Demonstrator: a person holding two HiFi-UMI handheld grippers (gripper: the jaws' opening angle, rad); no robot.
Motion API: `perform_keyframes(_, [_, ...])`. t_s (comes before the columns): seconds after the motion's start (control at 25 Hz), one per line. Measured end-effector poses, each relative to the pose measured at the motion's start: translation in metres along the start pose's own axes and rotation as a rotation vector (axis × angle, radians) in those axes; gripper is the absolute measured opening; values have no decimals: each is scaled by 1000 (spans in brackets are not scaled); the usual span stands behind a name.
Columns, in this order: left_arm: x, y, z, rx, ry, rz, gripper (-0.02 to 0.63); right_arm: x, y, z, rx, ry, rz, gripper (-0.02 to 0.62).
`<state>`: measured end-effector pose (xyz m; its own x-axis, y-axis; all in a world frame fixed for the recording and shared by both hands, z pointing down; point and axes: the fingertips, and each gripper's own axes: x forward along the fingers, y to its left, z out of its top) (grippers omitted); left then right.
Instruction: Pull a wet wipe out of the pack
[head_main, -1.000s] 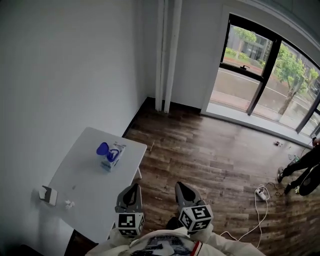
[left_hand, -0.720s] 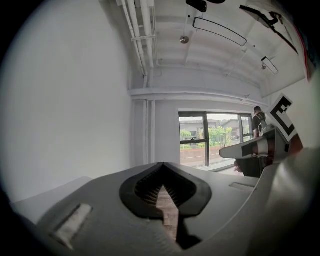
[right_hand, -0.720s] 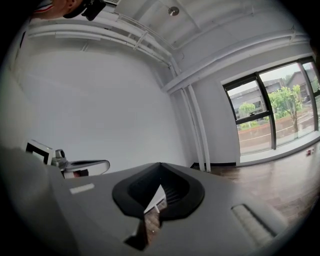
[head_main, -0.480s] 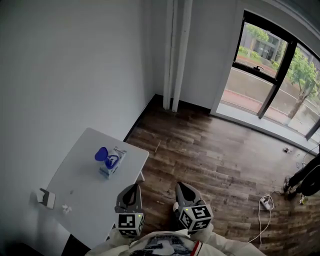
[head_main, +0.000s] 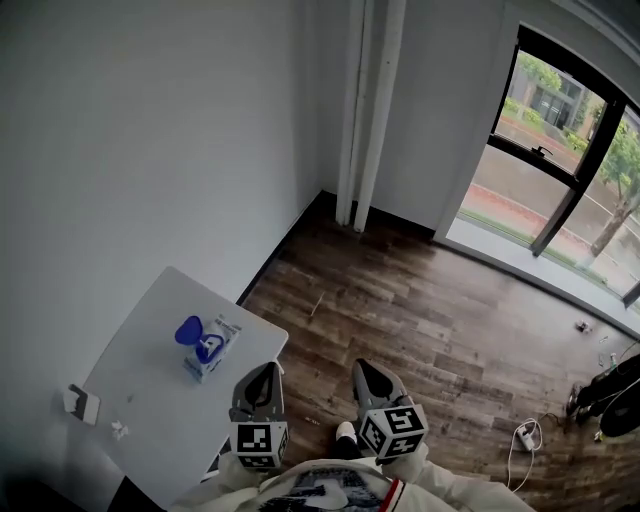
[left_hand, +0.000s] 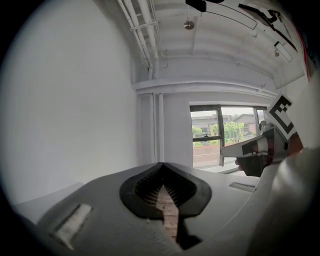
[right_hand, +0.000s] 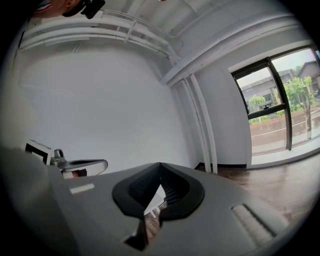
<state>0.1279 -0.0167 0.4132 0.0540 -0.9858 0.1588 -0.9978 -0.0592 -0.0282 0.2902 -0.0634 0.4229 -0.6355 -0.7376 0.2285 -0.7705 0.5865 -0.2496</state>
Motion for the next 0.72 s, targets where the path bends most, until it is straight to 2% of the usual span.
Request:
perform_keyframes(0.36, [77, -27, 8, 10, 20, 5, 5, 37, -70, 22, 10, 14, 3, 5])
perform_keyframes(0.48, [99, -36, 14, 10, 3, 11, 5, 48, -91, 28, 6, 21, 12, 5])
perform_keyframes(0.72, [122, -31, 13, 10, 20, 66, 5, 69, -112, 29, 6, 35, 50, 6])
